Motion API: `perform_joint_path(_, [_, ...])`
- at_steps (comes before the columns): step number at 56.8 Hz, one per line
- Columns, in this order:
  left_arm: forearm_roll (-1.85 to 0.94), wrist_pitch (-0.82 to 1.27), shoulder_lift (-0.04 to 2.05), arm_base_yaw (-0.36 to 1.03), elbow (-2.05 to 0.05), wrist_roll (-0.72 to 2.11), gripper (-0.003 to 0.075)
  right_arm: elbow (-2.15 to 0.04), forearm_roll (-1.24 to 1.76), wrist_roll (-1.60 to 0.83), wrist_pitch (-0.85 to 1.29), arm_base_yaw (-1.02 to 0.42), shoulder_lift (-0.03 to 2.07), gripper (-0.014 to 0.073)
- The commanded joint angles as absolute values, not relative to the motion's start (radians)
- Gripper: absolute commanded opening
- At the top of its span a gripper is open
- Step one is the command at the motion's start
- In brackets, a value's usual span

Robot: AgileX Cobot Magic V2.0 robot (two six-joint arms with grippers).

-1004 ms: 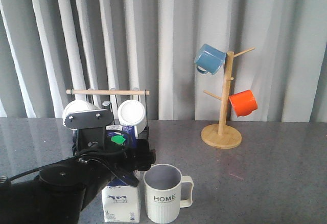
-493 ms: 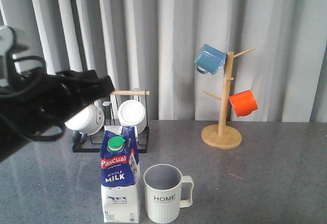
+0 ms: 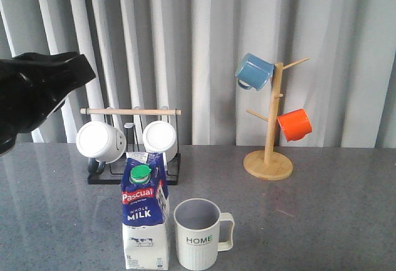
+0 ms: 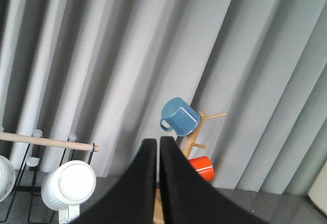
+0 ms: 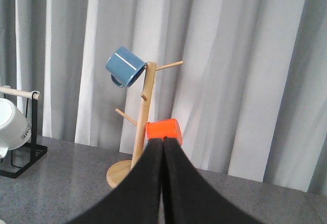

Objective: Place milk next to cup

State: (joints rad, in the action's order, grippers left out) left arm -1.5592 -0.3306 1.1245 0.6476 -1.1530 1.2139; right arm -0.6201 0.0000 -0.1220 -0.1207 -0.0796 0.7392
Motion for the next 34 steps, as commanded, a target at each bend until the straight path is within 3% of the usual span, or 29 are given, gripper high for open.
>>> perform_joint_path(1, [-1.533,-0.31,1.102,0.651,-1.182,1.219,-0.0007,-0.647,-0.007,-0.126,-0.189,-0.076,0.736,-0.0008])
perform_joint_path(23, [-1.41,-0.047,1.115,0.651,-1.182,1.129,-0.0007,-0.647,-0.007,-0.126,-0.189,-0.076,0.736,-0.0008])
perform_joint_path(29, [-1.146,0.045,1.114,0.651,-1.182,1.0,-0.0007,-0.647,-0.007,-0.126,-0.19,-0.076,0.736,-0.0008])
perform_joint_path(34, [-0.81,0.065,1.114,0.65,-1.182,0.62,-0.0007,-0.647,-0.007,-0.126,-0.19,-0.076,0.736,-0.0008])
